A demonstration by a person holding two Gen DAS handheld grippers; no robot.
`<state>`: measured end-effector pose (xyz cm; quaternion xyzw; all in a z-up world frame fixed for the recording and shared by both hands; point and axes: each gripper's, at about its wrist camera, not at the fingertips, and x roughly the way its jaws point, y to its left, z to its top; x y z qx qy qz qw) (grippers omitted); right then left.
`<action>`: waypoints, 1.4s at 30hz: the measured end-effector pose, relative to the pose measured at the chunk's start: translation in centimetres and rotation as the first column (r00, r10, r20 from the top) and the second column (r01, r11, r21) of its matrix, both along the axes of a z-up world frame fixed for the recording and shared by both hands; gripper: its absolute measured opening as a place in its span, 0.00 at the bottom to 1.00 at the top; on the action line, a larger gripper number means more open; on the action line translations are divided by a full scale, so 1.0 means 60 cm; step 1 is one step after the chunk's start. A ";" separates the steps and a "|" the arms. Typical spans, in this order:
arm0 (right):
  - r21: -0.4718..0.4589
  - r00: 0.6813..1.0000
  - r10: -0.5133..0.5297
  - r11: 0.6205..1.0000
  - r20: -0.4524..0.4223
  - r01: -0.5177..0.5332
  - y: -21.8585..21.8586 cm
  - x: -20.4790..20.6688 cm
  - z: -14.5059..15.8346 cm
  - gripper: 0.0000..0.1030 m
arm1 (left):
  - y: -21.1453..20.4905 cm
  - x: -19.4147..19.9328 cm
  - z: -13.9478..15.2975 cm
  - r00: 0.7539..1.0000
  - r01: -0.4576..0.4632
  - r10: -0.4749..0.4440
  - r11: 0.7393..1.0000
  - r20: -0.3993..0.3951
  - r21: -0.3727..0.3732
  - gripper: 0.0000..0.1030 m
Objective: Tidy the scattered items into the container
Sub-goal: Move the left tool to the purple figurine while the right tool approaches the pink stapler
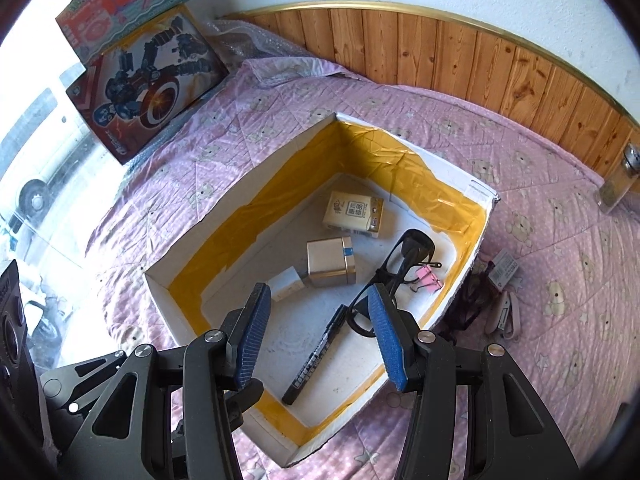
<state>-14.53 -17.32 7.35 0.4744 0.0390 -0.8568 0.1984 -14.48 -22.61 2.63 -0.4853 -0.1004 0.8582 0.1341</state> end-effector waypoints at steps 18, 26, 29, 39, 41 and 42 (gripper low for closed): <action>-0.193 0.965 -0.261 0.948 -0.015 0.253 0.226 0.107 -0.014 0.53 | 0.120 0.052 0.043 0.975 0.187 -0.189 0.982 -0.114 -0.029 0.34; -0.229 0.935 -0.350 0.908 0.048 0.352 0.317 0.085 -0.061 0.53 | 0.209 0.034 0.014 0.951 0.297 -0.300 0.954 -0.078 -0.042 0.40; -0.231 0.930 -0.363 0.901 0.060 0.367 0.334 0.068 -0.076 0.53 | 0.231 0.015 -0.007 0.949 0.306 -0.309 0.950 -0.060 -0.055 0.40; -0.195 0.927 -0.358 0.906 0.114 0.374 0.385 -0.021 -0.151 0.53 | 0.304 -0.078 -0.123 0.958 0.283 -0.286 0.951 -0.007 -0.122 0.40; -0.186 0.932 -0.341 0.915 0.122 0.359 0.388 -0.041 -0.168 0.53 | 0.316 -0.098 -0.147 0.964 0.262 -0.267 0.952 -0.014 -0.158 0.40; -0.183 0.935 -0.330 0.919 0.128 0.350 0.388 -0.052 -0.178 0.53 | 0.323 -0.107 -0.157 0.964 0.257 -0.264 0.950 -0.017 -0.175 0.40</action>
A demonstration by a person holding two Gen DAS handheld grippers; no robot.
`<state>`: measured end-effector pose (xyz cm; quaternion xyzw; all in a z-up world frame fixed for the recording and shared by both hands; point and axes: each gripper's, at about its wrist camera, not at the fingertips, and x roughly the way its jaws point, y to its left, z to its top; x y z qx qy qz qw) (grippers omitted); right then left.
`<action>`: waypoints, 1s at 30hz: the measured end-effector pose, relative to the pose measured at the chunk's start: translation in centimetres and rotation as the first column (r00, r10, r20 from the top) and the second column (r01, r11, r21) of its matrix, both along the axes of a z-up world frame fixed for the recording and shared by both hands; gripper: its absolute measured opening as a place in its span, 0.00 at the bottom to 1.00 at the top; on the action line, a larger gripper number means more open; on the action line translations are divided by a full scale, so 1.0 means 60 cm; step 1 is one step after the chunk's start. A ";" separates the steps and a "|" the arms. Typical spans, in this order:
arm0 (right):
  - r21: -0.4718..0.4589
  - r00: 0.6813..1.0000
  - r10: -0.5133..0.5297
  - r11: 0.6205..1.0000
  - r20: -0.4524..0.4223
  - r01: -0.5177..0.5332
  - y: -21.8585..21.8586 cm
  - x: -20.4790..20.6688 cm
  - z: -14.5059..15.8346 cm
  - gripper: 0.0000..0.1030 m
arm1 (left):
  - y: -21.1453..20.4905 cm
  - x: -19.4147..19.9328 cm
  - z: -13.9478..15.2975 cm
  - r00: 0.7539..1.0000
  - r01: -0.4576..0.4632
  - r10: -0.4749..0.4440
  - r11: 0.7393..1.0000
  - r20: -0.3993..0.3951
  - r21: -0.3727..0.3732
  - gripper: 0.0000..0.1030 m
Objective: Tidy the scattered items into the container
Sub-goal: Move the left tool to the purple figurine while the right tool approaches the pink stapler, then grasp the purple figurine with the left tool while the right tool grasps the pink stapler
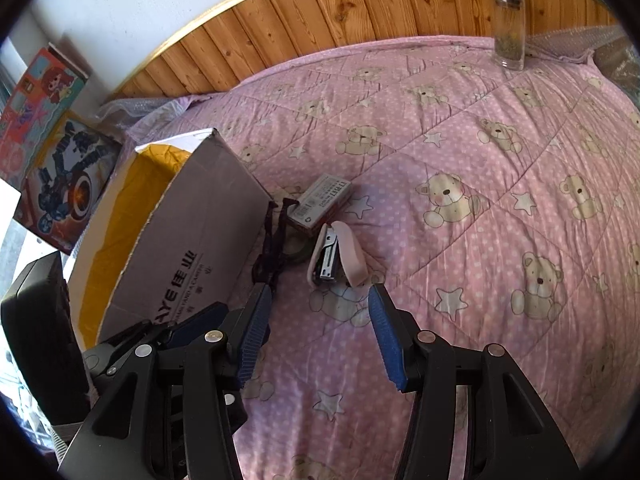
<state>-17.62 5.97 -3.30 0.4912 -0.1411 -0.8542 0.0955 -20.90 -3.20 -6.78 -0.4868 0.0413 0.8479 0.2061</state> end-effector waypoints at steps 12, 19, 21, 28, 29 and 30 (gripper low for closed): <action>-0.072 0.992 0.100 0.993 0.078 -0.095 -0.007 -0.094 -0.111 0.52 | 0.039 -0.071 -0.062 0.998 -0.019 0.013 0.994 -0.061 -0.109 0.42; -0.129 0.998 0.053 0.991 0.046 -0.046 0.018 -0.081 -0.109 0.28 | 0.019 -0.077 -0.069 0.997 -0.024 0.017 0.996 -0.076 -0.085 0.33; -0.105 0.999 0.026 0.994 0.042 -0.022 0.036 -0.074 -0.103 0.28 | 0.011 -0.076 -0.066 0.998 -0.020 0.016 0.998 -0.067 -0.059 0.26; -0.085 0.999 0.016 0.996 0.047 -0.012 0.060 -0.069 -0.104 0.31 | 0.006 -0.070 -0.065 0.998 -0.048 0.046 0.998 -0.045 -0.039 0.39; -0.082 0.999 0.012 0.997 0.047 -0.008 0.058 -0.074 -0.106 0.32 | 0.008 -0.071 -0.066 0.998 -0.055 0.053 0.998 -0.046 -0.038 0.44; -0.088 0.999 0.014 0.996 0.049 -0.010 0.055 -0.080 -0.110 0.35 | 0.012 -0.071 -0.066 0.998 -0.056 0.055 0.998 -0.045 -0.037 0.46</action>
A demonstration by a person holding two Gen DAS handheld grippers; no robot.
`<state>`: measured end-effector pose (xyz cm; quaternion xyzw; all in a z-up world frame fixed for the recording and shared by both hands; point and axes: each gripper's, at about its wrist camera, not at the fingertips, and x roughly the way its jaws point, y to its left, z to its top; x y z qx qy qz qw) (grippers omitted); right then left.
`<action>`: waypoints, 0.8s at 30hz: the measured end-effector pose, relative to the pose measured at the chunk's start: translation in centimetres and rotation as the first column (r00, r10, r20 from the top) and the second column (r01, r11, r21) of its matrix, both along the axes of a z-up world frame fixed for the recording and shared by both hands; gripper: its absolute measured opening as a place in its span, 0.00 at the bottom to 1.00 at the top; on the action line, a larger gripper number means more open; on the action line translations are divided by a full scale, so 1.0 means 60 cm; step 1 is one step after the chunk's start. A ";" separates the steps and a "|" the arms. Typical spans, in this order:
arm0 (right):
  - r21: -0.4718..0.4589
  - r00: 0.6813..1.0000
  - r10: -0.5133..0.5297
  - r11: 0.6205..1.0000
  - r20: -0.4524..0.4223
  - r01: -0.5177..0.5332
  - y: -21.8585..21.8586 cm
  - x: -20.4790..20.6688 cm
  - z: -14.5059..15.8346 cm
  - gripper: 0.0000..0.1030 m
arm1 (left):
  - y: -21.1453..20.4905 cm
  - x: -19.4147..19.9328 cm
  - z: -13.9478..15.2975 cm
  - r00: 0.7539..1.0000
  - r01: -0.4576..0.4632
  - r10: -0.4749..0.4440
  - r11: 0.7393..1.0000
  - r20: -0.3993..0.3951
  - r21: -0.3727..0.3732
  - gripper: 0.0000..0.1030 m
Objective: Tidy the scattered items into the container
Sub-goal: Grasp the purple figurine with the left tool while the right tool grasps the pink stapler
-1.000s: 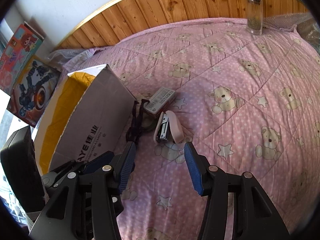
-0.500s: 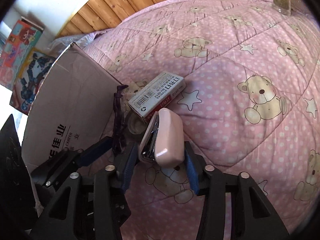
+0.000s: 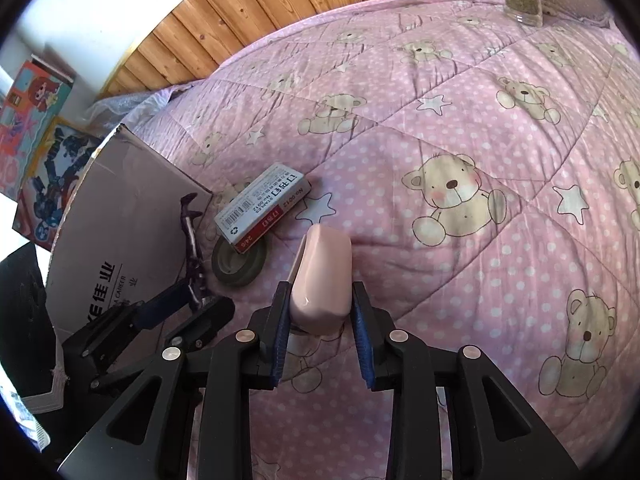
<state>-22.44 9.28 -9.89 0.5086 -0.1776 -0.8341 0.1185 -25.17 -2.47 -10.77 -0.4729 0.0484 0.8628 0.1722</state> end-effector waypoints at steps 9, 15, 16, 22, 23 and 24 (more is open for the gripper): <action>0.032 0.999 -0.025 0.999 -0.036 0.026 0.012 0.009 0.006 0.27 | 0.005 -0.013 -0.002 1.000 -0.014 0.014 1.000 -0.018 -0.009 0.22; 0.071 0.995 -0.099 0.992 -0.023 0.100 0.069 0.076 0.014 0.27 | -0.012 0.040 0.016 0.997 0.072 -0.074 0.995 0.030 0.071 0.19; 0.076 0.994 -0.106 0.991 -0.018 0.107 0.075 0.088 0.012 0.27 | -0.014 0.051 0.020 0.996 0.080 -0.084 0.993 0.039 0.083 0.19; 0.083 0.989 -0.145 0.986 0.002 0.145 0.091 0.146 0.008 0.27 | -0.016 0.096 0.042 0.989 0.118 -0.128 0.984 0.070 0.131 0.18; 0.083 0.989 -0.149 0.985 0.002 0.148 0.090 0.151 0.009 0.27 | -0.013 0.099 0.044 0.988 0.122 -0.132 0.984 0.076 0.130 0.18; 0.083 0.989 -0.151 0.985 0.001 0.150 0.089 0.156 0.010 0.27 | -0.008 0.099 0.045 0.987 0.126 -0.137 0.984 0.080 0.130 0.18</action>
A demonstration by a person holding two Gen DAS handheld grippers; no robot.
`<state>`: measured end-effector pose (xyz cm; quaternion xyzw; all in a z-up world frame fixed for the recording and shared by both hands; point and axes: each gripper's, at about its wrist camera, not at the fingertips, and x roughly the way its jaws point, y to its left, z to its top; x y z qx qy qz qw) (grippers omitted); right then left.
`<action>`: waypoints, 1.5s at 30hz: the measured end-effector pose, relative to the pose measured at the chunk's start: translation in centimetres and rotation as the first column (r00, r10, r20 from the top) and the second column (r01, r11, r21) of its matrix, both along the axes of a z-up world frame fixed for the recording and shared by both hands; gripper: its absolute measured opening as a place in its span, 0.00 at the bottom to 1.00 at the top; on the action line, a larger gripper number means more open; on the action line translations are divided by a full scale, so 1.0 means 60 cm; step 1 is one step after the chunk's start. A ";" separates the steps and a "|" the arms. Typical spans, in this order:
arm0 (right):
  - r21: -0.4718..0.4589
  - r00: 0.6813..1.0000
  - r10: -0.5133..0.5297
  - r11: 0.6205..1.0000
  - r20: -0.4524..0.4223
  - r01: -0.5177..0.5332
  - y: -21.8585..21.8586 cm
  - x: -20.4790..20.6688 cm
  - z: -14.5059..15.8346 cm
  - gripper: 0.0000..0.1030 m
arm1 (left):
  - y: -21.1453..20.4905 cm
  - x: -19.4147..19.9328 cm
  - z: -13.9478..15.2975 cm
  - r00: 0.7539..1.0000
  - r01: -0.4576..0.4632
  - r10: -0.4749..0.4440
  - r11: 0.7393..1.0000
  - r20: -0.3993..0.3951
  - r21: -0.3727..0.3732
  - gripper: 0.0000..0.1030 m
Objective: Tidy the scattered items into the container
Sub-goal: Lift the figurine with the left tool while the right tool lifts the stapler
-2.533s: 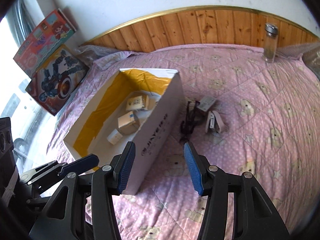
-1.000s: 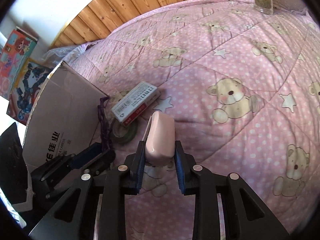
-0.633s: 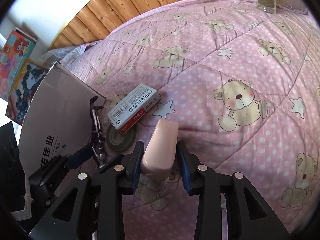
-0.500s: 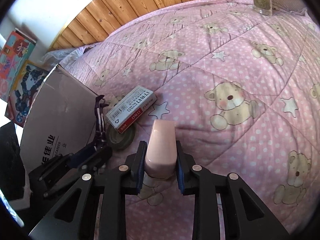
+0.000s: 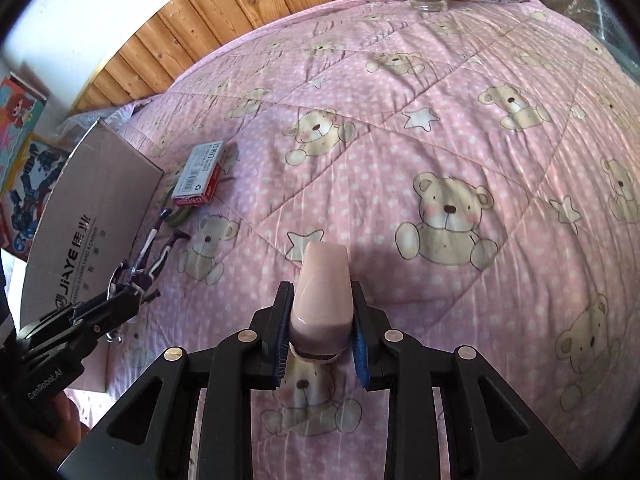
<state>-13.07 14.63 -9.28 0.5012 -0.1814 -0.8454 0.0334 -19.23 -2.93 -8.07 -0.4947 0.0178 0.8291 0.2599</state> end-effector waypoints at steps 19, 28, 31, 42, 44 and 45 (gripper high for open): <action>0.098 0.999 0.038 0.995 -0.021 -0.036 -0.029 0.034 -0.002 0.27 | 0.002 0.000 -0.040 0.996 -0.068 0.071 0.996 0.050 -0.060 0.20; 0.084 1.000 0.022 0.996 -0.021 -0.020 -0.032 0.075 0.019 0.27 | 0.008 0.041 -0.006 0.999 -0.030 0.031 0.998 0.017 -0.051 0.20; 0.091 1.000 0.021 0.996 -0.023 -0.019 -0.037 0.089 0.026 0.27 | 0.012 0.055 0.005 1.000 -0.020 0.021 0.998 0.012 -0.059 0.20; 0.122 0.999 0.022 0.992 -0.043 -0.017 -0.058 0.143 0.059 0.27 | 0.016 0.101 0.048 1.000 -0.003 0.001 0.997 -0.026 -0.082 0.20; 0.127 0.999 0.026 0.992 -0.044 -0.020 -0.063 0.151 0.064 0.27 | 0.016 0.108 0.054 0.999 0.001 -0.004 0.996 -0.035 -0.084 0.20; 0.131 0.999 0.029 0.991 -0.046 -0.022 -0.066 0.156 0.068 0.27 | 0.015 0.109 0.058 0.999 0.002 -0.005 0.997 -0.036 -0.082 0.20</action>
